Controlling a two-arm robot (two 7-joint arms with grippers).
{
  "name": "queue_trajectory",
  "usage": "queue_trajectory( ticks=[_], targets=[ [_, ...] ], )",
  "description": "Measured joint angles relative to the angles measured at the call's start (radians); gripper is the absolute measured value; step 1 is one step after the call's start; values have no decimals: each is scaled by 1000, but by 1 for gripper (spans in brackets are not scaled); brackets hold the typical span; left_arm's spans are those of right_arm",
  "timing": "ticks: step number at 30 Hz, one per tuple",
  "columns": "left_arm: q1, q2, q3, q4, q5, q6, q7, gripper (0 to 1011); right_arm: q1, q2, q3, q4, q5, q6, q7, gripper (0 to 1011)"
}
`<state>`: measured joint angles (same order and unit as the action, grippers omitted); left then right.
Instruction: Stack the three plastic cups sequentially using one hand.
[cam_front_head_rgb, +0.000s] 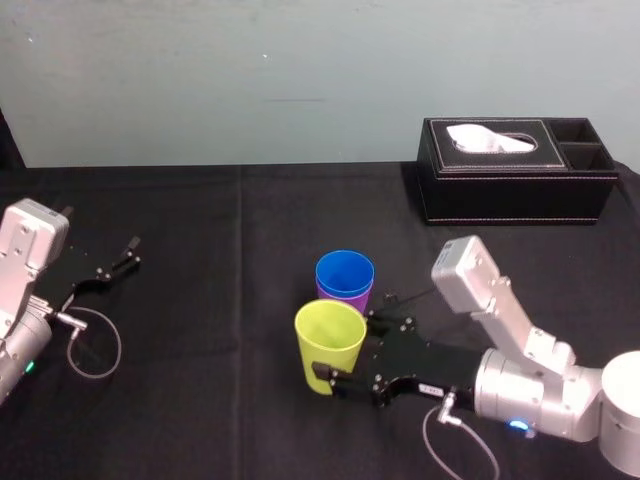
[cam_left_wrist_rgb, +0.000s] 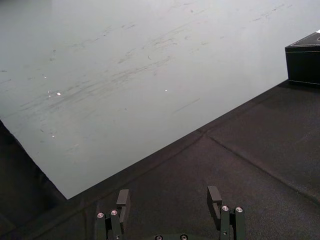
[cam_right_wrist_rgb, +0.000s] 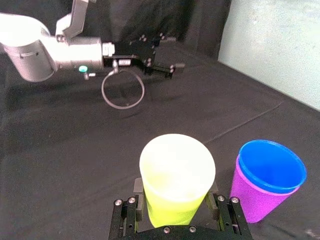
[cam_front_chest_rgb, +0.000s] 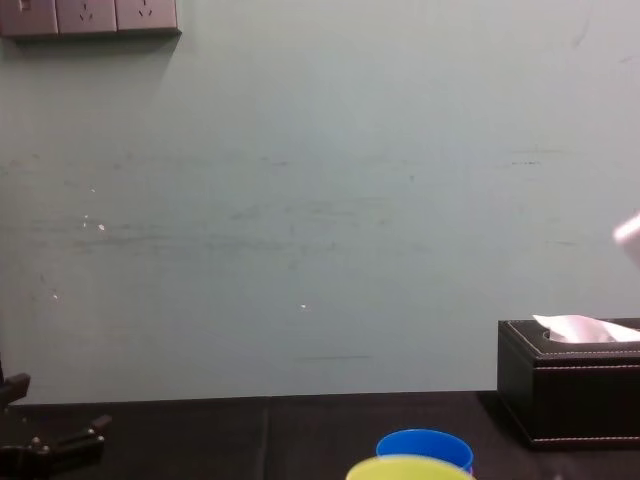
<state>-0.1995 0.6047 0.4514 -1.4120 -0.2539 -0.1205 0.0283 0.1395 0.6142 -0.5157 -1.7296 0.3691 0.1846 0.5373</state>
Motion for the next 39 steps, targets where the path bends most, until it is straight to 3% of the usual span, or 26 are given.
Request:
queue_trajectory(
  ticks=[9, 18, 29, 39],
  targets=[
    [0, 0, 0, 0, 0, 0, 0, 1011, -7, 22, 56, -75, 25, 29, -39, 723],
    [0, 0, 0, 0, 0, 0, 0, 1011, 18, 13, 86, -99, 27, 55, -82, 723],
    [0, 0, 0, 0, 0, 0, 0, 1011, 80, -34, 86, -48, -3, 87, -109, 723],
    [0, 0, 0, 0, 0, 0, 0, 1012, 133, -69, 79, 20, 12, 117, -95, 722]
  ],
)
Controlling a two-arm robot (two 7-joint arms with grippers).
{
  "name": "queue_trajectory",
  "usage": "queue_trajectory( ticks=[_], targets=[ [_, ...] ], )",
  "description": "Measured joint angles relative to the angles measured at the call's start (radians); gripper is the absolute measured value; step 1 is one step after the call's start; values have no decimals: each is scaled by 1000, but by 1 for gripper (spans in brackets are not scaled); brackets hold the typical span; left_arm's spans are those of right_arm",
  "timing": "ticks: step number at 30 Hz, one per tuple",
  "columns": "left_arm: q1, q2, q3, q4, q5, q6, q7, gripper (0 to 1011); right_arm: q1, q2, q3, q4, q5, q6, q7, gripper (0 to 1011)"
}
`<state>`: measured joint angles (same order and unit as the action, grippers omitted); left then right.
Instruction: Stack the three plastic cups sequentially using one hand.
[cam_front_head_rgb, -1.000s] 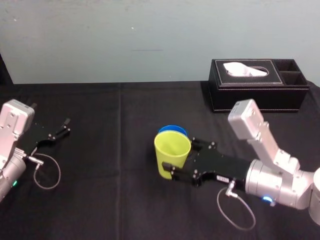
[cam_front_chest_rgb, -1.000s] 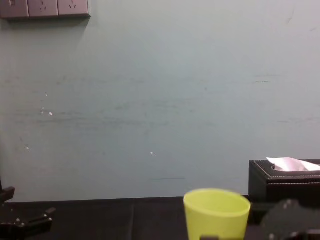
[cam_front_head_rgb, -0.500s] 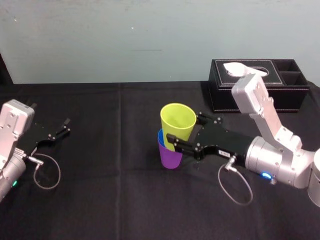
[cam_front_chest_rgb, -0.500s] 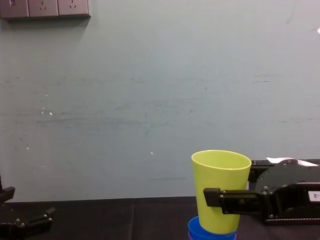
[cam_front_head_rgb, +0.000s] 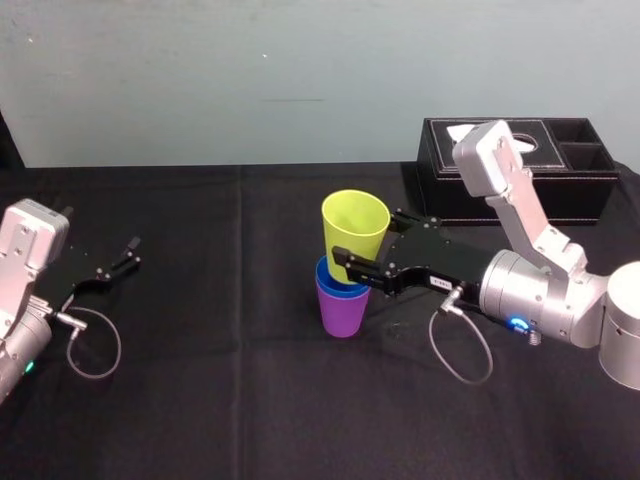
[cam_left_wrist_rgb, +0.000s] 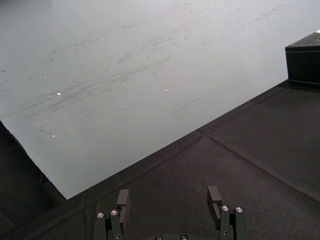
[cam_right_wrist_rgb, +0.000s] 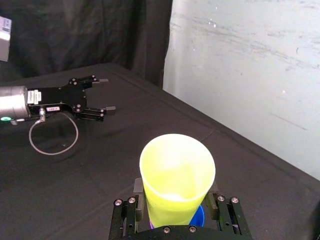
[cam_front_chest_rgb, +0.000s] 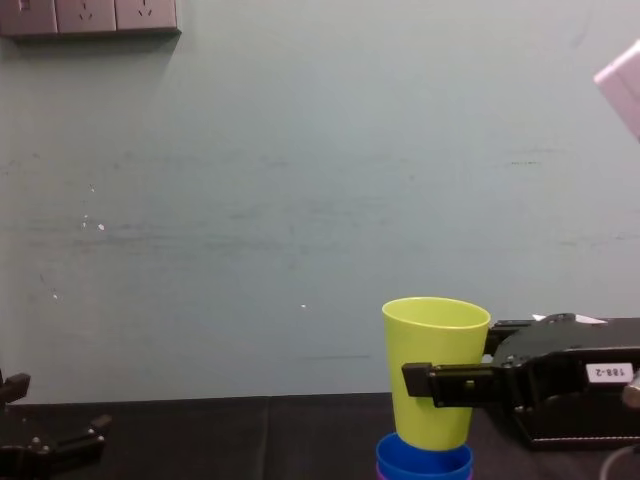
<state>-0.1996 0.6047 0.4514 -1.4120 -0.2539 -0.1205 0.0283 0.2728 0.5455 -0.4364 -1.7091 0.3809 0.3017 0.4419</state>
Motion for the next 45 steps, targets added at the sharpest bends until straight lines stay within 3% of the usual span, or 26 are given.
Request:
queue_trajectory(
  ticks=[45],
  targets=[
    [0, 0, 0, 0, 0, 0, 0, 1011, 55, -54, -46, 133, -44, 0, -2, 723]
  ],
)
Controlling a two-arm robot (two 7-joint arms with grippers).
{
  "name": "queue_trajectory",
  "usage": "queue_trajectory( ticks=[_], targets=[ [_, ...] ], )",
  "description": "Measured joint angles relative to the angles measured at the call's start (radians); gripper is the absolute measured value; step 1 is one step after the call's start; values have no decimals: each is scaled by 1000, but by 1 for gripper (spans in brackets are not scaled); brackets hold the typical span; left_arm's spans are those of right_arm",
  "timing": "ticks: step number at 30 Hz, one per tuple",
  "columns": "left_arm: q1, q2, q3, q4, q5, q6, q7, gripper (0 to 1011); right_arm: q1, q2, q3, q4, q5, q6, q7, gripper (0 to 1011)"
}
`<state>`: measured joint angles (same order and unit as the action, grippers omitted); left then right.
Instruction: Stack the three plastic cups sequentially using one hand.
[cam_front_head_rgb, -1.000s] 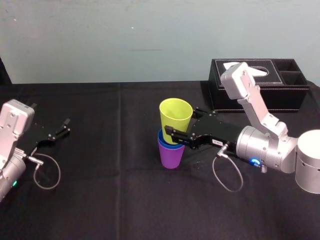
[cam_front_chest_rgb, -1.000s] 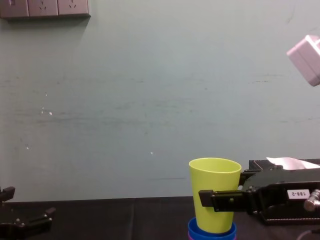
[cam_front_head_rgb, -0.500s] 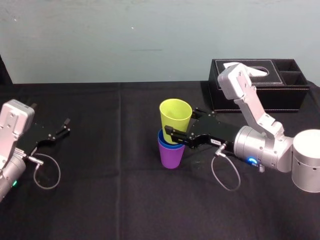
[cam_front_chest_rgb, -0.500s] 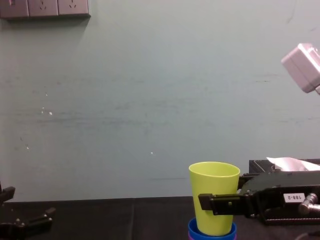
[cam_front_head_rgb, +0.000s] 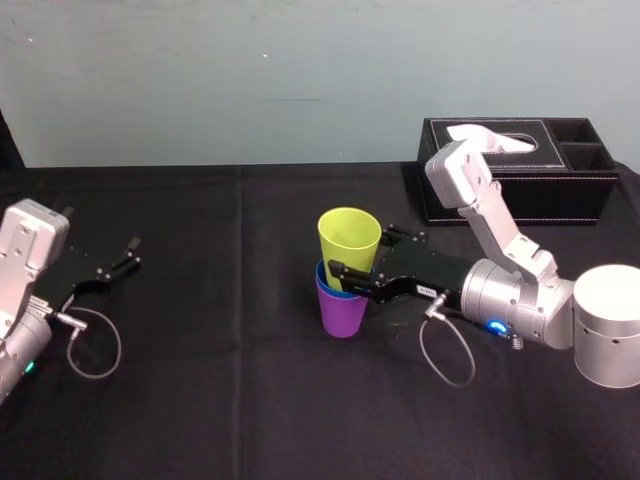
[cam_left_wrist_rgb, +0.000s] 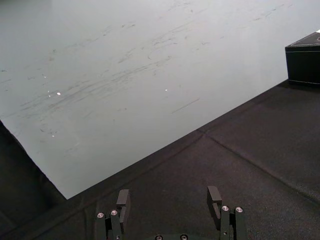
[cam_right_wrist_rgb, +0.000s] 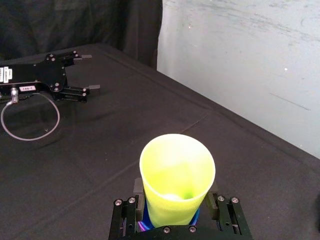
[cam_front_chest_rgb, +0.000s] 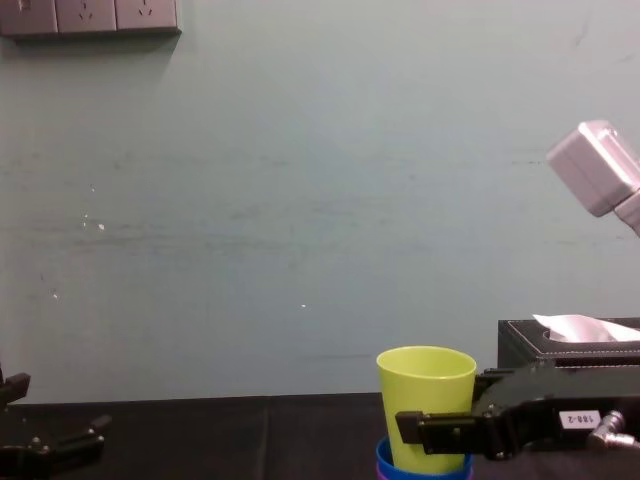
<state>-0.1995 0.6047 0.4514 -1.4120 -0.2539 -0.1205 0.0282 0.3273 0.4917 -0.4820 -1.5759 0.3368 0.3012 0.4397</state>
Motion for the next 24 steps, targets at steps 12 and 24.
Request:
queue_trajectory(
  ticks=[12, 24],
  targets=[
    [0, 0, 0, 0, 0, 0, 0, 1011, -2, -4, -4, 7, -7, -6, 7, 723],
    [0, 0, 0, 0, 0, 0, 0, 1011, -2, -3, -4, 6, -6, -6, 7, 947]
  ],
)
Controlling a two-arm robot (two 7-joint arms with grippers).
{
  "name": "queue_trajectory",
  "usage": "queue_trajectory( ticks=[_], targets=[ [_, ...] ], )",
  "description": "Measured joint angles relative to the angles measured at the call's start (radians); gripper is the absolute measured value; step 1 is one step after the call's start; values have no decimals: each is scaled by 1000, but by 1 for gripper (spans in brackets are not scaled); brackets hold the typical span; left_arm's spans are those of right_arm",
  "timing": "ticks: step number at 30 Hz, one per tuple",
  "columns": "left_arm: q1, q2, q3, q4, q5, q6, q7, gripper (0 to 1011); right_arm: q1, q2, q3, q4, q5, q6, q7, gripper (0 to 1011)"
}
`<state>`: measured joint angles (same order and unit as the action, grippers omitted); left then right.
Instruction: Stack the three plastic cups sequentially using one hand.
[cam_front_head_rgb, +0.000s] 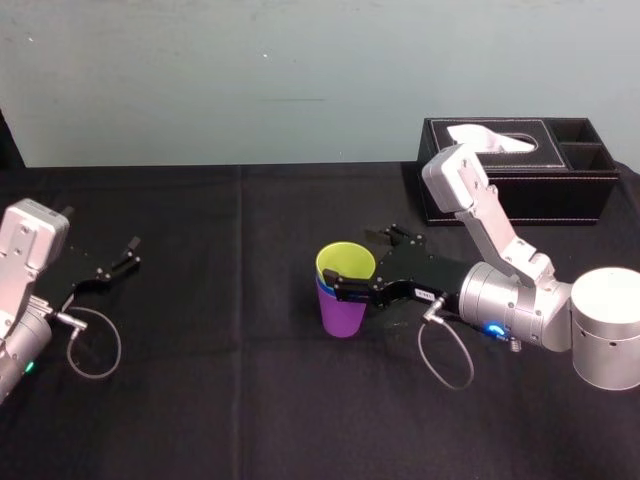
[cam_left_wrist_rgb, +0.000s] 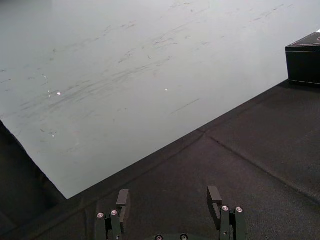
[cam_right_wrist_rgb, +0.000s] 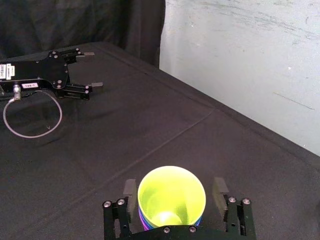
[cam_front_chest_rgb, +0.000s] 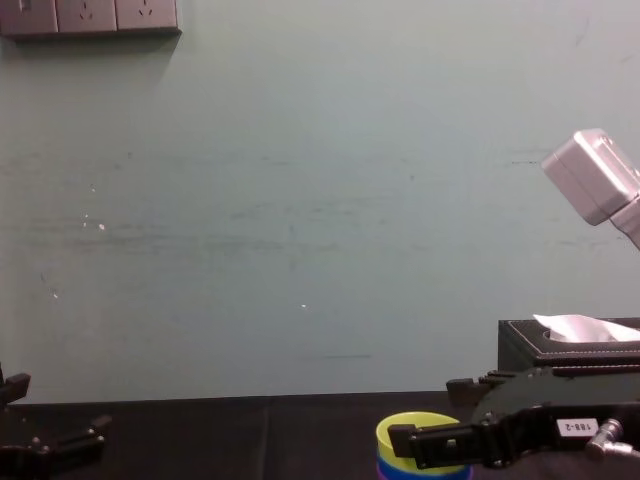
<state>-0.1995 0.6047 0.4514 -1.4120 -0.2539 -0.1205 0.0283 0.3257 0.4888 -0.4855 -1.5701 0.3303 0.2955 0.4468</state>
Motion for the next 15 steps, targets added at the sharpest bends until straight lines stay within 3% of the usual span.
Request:
queue_trajectory(
  ticks=[3, 15],
  targets=[
    [0, 0, 0, 0, 0, 0, 0, 1011, 0, 0, 0, 0, 0, 0, 0, 1004],
    [0, 0, 0, 0, 0, 0, 0, 1011, 0, 1, 1, -1, 1, 1, 0, 1004]
  ],
)
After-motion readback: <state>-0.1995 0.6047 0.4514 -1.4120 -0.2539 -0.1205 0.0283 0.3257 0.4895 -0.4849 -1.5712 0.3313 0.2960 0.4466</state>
